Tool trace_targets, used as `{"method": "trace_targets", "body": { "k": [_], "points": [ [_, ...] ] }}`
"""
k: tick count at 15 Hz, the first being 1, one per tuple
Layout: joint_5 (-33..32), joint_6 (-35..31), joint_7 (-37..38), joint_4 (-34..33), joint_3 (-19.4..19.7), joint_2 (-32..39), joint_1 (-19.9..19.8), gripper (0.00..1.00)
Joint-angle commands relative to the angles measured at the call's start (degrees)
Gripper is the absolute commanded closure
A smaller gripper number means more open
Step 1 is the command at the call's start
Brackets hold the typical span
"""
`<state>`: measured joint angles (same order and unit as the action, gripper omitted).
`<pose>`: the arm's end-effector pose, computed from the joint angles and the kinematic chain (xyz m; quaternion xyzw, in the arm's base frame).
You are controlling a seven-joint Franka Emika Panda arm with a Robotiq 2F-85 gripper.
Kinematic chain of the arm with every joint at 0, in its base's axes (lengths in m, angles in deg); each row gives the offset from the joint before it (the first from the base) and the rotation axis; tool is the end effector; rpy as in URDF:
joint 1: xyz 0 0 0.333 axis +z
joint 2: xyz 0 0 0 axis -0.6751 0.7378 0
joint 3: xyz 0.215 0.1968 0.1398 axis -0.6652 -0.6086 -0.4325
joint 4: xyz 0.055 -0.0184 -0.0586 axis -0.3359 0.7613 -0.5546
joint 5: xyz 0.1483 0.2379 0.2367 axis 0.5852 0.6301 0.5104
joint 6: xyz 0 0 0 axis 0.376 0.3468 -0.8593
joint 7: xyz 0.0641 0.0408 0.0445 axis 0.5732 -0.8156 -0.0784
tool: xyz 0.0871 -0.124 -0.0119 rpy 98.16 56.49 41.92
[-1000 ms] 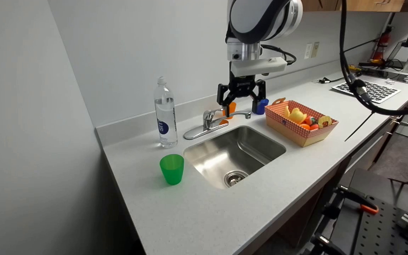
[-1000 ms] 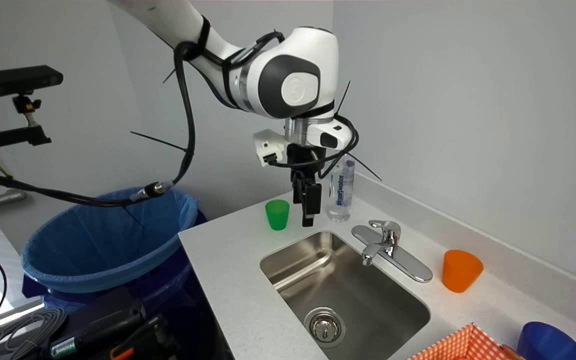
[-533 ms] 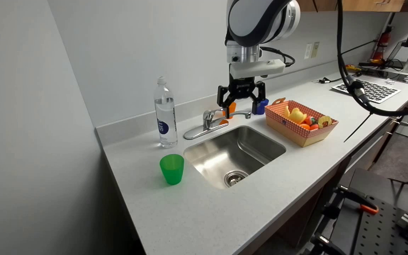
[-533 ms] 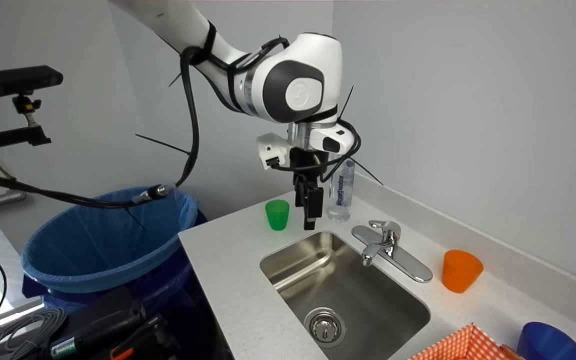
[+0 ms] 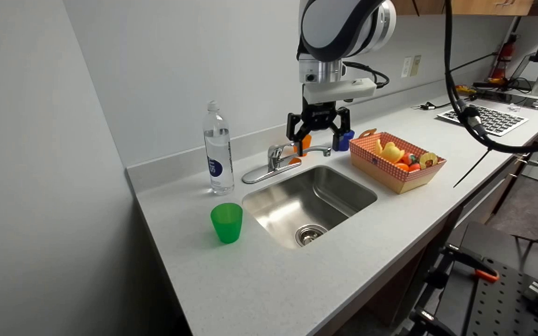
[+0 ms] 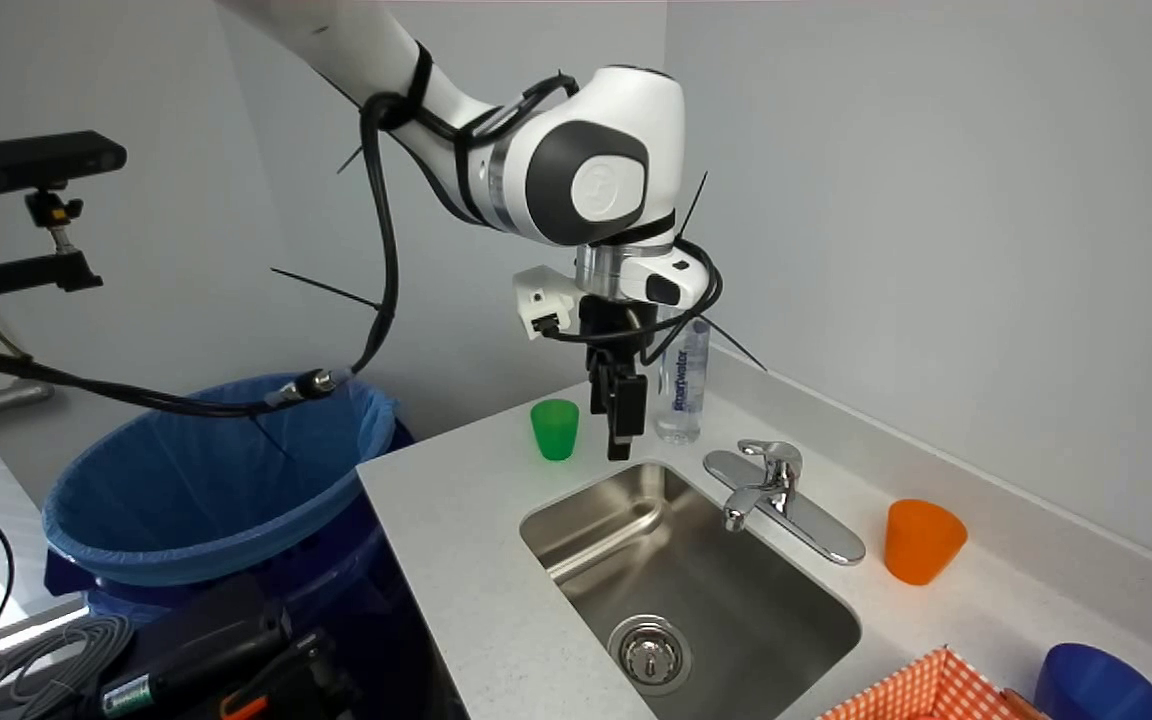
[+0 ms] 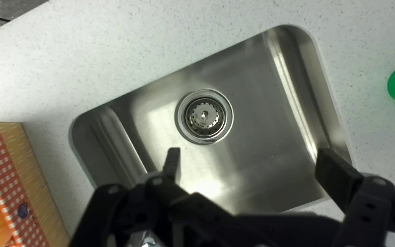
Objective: Move the faucet spout to the right
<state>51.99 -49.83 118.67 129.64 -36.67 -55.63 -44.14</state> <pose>0.5267 -0.0273 0.3043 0.9546 -0.2949 -0.0388 0.0123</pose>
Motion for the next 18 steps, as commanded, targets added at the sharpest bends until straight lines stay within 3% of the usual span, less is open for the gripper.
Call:
{"method": "trace_targets", "body": {
  "k": [1,8,18],
  "points": [
    [-0.4,-1.0,1.8,-1.7,1.4,2.4,0.7,0.0],
    [-0.2,-3.8,-1.0,-10.6,3.9,13.5,0.3,0.0],
    [0.4,2.9,-19.3,-27.8,3.4,26.9,-2.0,0.0]
  ]
}}
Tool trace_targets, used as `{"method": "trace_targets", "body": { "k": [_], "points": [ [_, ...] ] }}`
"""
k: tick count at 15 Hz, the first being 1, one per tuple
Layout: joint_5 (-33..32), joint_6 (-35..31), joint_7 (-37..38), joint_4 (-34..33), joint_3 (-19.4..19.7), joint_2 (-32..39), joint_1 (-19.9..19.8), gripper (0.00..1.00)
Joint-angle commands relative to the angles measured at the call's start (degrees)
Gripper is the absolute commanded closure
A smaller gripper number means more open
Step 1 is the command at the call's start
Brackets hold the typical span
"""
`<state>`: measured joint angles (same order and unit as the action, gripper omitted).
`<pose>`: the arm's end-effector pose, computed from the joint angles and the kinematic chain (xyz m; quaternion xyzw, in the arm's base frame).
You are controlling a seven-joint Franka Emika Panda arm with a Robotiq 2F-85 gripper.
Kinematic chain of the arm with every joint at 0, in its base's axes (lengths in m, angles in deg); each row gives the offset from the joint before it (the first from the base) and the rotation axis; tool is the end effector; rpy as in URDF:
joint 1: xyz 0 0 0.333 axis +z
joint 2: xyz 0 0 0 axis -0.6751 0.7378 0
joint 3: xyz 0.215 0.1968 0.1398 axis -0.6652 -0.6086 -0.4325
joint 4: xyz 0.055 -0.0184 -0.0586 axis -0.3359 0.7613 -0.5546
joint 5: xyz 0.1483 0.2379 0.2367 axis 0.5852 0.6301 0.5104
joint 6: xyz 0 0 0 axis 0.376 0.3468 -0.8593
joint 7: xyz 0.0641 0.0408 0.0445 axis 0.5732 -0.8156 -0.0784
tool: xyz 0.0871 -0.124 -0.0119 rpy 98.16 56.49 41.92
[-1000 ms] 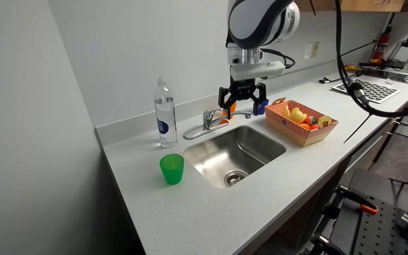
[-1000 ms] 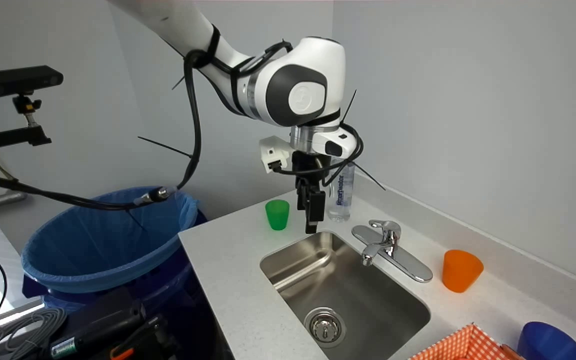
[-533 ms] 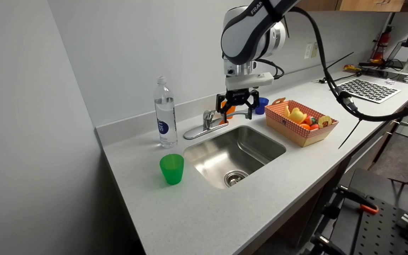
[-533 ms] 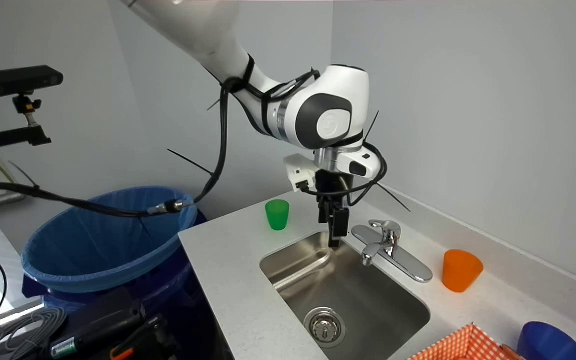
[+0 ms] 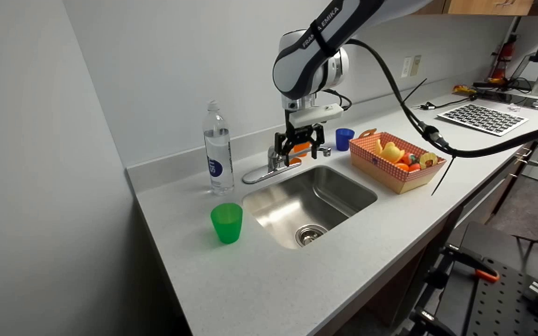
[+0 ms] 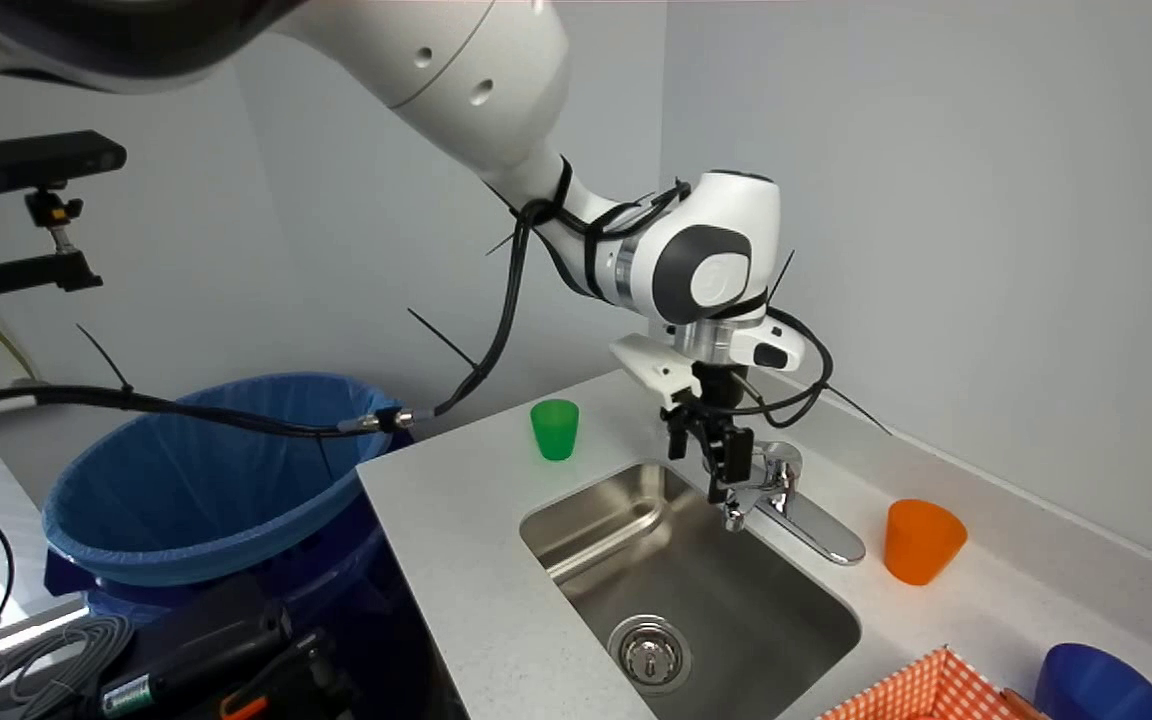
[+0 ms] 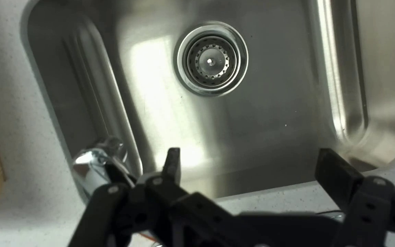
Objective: Move the faucet spout to the right
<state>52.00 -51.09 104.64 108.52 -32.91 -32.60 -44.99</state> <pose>0.6243 -0.0801 0.2185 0.9763 -0.2102 -0.0430 0.0279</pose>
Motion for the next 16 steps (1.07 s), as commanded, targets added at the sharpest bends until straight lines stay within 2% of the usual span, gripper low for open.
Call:
{"method": "trace_targets", "body": {
  "k": [1,3,11,12,16],
  "points": [
    [0.3,4.7,-6.6,-7.5,-0.5,4.3,-1.3,0.25],
    [0.0,5.8,-8.9,-9.1,-0.5,5.0,-1.4,0.34],
    [-1.5,9.9,-16.4,-11.4,0.7,4.5,-3.4,0.95],
    [-1.8,10.3,-17.0,-11.4,0.9,4.5,-3.6,1.0],
    [-2.8,11.1,-18.0,-10.8,1.7,4.3,-3.9,1.0]
  ]
}}
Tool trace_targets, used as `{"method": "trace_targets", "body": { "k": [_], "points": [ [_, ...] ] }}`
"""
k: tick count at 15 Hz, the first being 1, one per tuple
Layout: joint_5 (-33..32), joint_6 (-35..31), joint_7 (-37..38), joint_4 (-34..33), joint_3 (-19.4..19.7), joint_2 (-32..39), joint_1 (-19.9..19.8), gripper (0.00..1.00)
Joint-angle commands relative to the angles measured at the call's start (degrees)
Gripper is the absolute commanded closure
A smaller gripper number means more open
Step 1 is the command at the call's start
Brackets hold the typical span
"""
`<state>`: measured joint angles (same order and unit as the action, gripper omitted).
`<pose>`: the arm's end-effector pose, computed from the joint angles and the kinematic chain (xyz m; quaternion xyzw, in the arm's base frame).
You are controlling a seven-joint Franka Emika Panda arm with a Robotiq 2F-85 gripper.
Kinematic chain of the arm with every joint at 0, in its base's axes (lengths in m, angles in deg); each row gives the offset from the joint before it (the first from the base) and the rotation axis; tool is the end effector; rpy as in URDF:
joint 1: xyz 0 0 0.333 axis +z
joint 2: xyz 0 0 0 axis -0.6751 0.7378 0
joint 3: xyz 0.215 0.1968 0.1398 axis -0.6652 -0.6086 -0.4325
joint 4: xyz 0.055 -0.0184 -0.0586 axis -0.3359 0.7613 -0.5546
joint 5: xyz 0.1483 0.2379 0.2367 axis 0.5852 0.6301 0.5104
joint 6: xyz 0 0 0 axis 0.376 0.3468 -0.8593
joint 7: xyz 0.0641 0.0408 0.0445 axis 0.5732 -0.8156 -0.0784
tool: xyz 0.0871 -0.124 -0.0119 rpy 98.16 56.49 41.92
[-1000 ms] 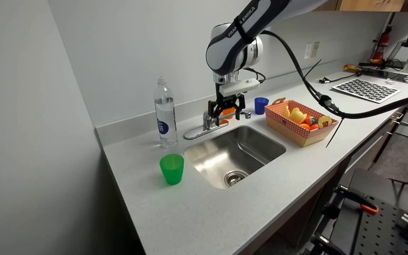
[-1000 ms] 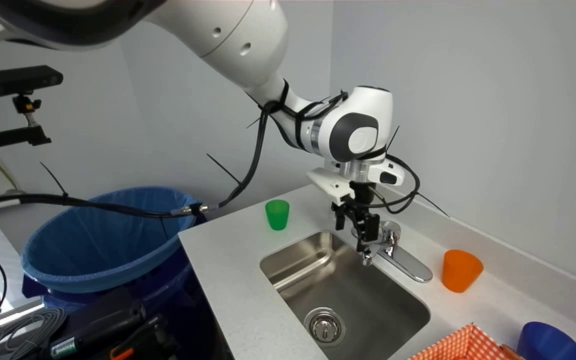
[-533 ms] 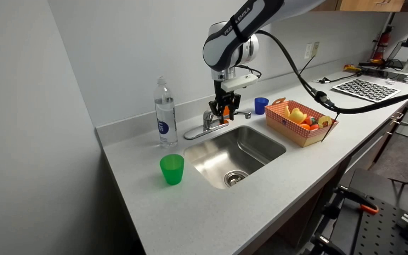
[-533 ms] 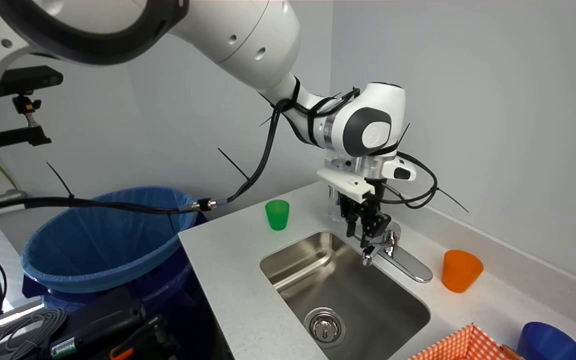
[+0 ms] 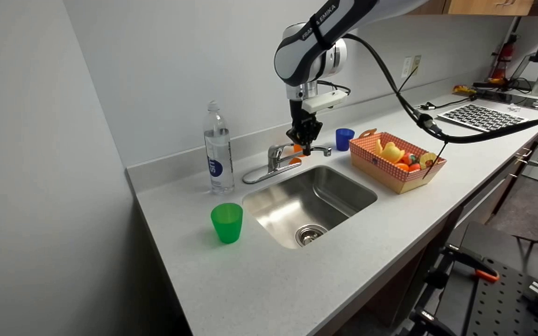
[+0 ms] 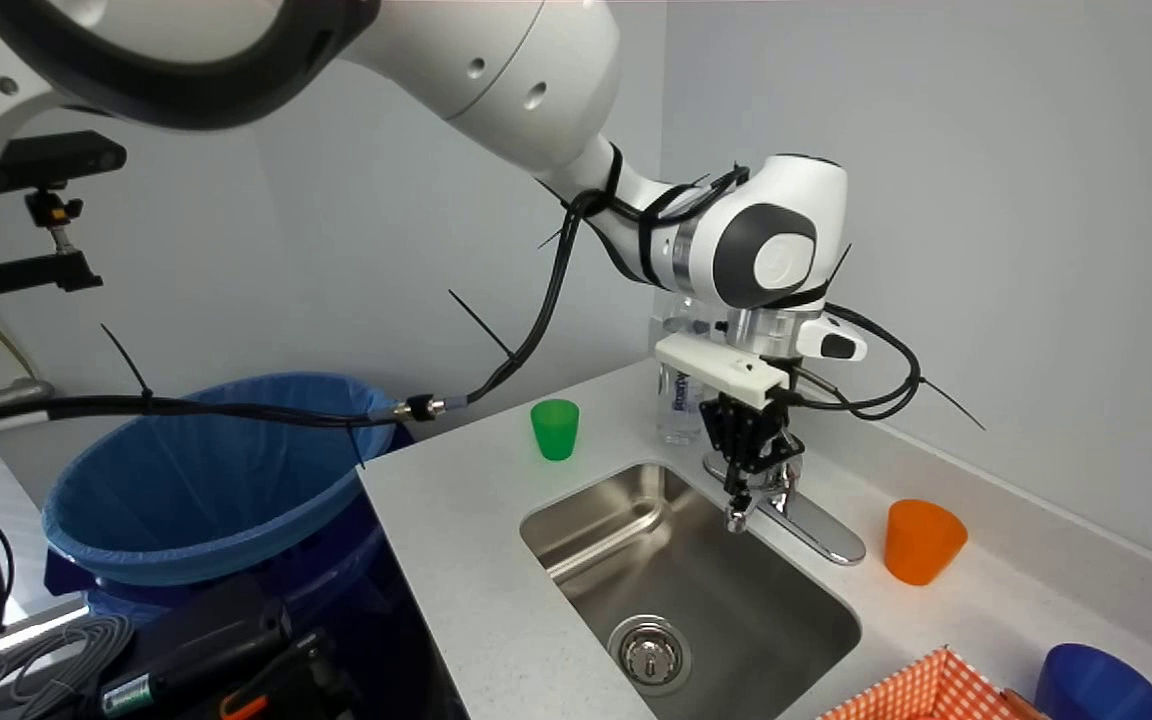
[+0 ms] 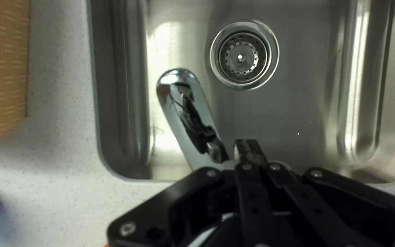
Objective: Move the faucet spout to the right
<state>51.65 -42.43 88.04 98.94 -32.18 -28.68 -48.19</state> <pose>0.6412 -0.1248 0.2304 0.9921 -0.0976 -0.0737 0.0265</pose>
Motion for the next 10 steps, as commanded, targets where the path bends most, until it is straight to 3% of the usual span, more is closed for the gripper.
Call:
{"method": "trace_targets", "body": {
  "k": [1,10],
  "points": [
    [-2.7,2.5,-1.3,-1.4,1.2,0.5,-0.7,1.0],
    [1.8,2.0,1.9,-4.3,2.0,1.1,-3.9,1.0]
  ]
}}
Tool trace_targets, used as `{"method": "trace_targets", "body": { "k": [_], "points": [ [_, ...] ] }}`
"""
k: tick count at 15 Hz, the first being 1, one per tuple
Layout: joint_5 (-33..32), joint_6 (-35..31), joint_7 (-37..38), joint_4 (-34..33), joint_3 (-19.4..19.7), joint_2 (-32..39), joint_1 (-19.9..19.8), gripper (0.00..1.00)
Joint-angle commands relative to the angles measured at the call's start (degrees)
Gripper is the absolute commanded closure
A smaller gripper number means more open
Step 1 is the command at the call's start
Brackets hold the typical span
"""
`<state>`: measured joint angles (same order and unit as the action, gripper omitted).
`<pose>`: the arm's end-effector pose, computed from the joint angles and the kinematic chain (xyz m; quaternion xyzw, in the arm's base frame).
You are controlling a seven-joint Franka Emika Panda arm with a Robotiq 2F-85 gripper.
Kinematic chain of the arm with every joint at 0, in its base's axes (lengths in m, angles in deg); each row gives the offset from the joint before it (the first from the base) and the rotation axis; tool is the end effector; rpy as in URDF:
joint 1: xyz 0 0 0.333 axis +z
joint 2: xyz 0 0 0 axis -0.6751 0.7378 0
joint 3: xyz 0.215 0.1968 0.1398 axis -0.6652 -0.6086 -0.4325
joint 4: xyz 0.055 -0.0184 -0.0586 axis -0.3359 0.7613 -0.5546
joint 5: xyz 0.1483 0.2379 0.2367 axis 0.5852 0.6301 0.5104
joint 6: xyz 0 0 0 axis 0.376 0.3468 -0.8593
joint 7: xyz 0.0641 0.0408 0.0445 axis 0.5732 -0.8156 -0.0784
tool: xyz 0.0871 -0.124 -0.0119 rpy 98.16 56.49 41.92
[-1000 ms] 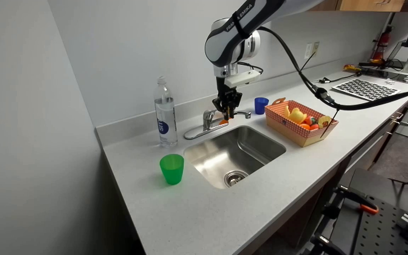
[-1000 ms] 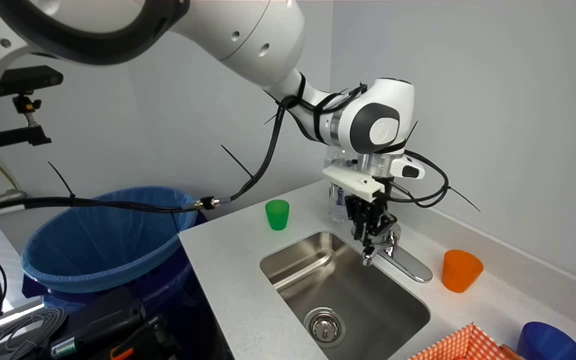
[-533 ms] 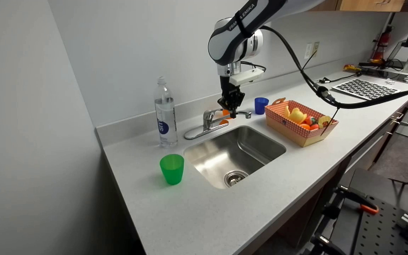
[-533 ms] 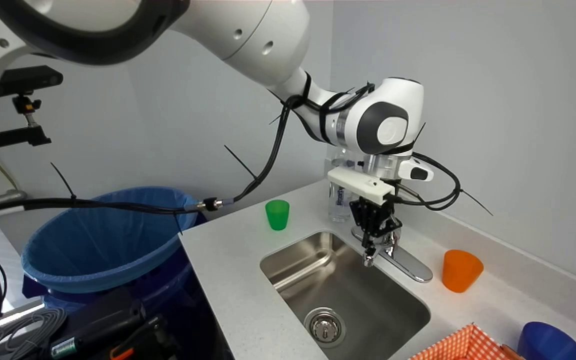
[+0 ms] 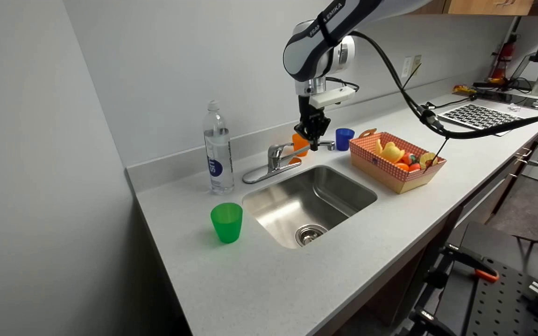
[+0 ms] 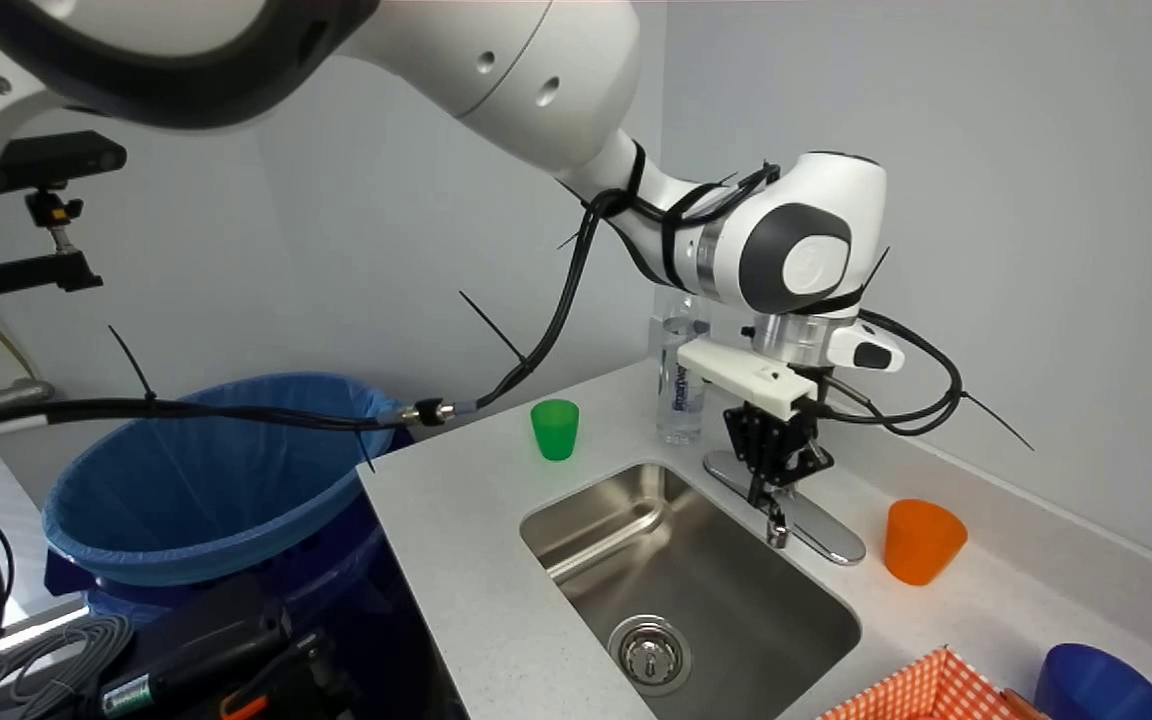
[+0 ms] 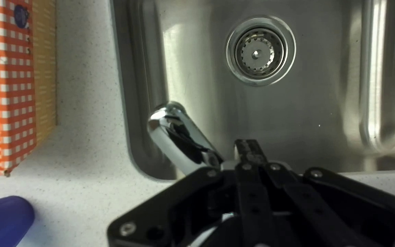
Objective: Move the faucet spout to the right
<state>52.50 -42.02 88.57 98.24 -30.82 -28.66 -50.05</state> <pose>0.6367 -0.1582 0.2354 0.9883 -0.1323 -0.0712 0.0259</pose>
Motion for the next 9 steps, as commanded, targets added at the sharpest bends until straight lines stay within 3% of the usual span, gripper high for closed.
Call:
{"method": "trace_targets", "body": {
  "k": [1,9],
  "points": [
    [1.4,1.7,1.8,-4.1,0.7,1.3,-2.5,1.0],
    [3.5,1.8,6.3,-8.1,2.6,4.0,-5.5,1.0]
  ]
}}
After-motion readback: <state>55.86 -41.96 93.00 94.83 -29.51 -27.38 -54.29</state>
